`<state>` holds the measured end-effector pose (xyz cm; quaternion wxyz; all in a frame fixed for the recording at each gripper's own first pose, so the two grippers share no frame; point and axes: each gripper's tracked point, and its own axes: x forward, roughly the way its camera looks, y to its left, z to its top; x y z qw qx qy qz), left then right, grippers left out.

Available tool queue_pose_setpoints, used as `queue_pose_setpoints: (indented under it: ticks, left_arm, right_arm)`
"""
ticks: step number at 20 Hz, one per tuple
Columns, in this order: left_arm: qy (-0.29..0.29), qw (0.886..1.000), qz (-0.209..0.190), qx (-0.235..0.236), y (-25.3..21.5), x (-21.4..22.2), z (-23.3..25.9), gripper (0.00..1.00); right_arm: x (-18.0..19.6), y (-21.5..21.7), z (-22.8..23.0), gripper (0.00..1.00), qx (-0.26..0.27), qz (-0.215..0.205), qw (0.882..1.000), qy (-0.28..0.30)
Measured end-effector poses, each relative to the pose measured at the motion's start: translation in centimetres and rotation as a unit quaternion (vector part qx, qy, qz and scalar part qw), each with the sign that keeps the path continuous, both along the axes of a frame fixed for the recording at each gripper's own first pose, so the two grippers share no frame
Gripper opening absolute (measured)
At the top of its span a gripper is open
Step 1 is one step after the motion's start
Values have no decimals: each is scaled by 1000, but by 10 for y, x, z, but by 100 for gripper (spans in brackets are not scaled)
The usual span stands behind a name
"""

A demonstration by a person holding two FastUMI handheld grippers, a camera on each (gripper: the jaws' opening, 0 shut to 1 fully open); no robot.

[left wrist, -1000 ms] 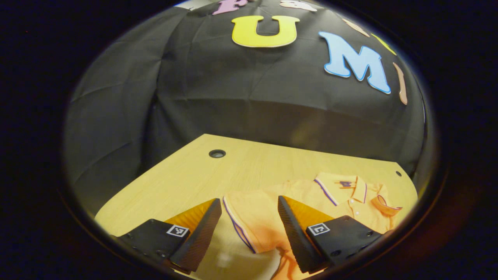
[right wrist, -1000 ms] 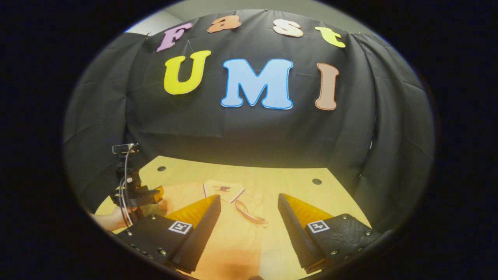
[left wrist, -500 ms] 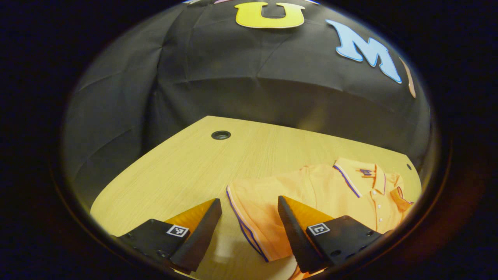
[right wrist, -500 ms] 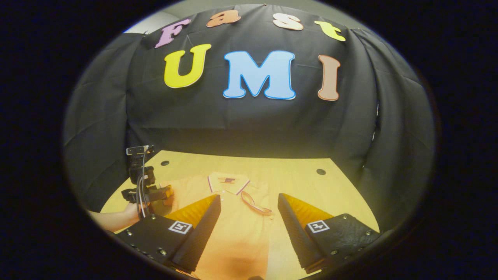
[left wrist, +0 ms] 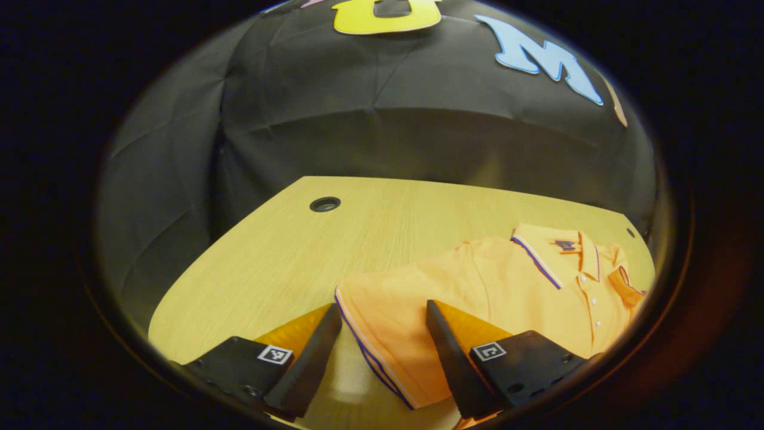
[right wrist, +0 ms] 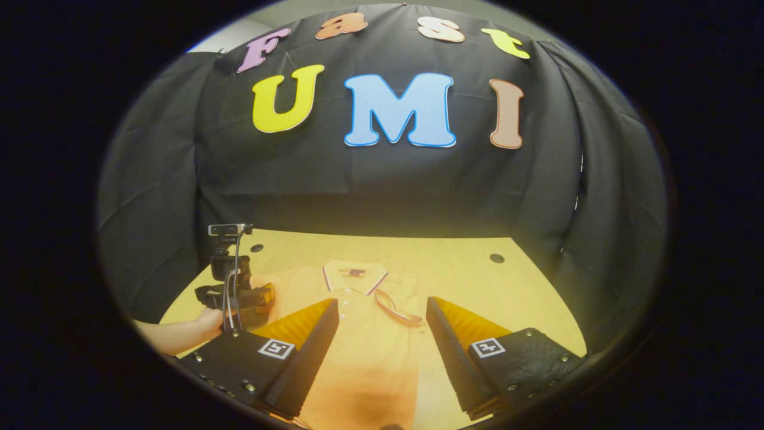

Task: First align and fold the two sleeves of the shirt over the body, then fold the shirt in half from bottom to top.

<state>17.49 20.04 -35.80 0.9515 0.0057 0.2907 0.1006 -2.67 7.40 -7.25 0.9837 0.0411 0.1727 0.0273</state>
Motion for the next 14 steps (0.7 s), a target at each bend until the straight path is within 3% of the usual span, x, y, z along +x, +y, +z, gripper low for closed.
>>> queue_pose_setpoints:
  ticks: [2,3,4,6,8,9,12,13,14]
  left_arm:
    - [2,1000,-3,-1,-1,1,1,85]
    - [3,1000,-5,0,-1,0,0,75]
    - [3,1000,-9,-3,-4,0,1,75]
    - [4,1000,-7,-2,-4,0,0,49]
    - [4,1000,-12,-4,-8,-1,1,47]
    - [5,1000,-12,-3,-8,2,1,22]
    - [9,1000,-17,13,-5,2,1,22]
    - [13,1000,-19,18,-6,1,2,11]
    - [14,999,-22,20,-8,1,4,11]
  right_arm:
    - [-2,-4,-3,92,5,-5,1000,3]
    - [-4,-6,-4,92,7,-8,1000,5]
    - [-4,-9,-5,92,10,-11,1000,6]
    - [-6,-14,-7,92,14,-18,1000,8]
    - [-7,-17,-9,92,19,-23,1000,9]
    - [-8,-18,-9,92,19,-24,999,10]
    - [-13,-23,-11,92,14,-28,999,10]
    - [-14,-24,-12,92,13,-29,999,10]
    - [-15,-27,-12,92,12,-31,999,9]
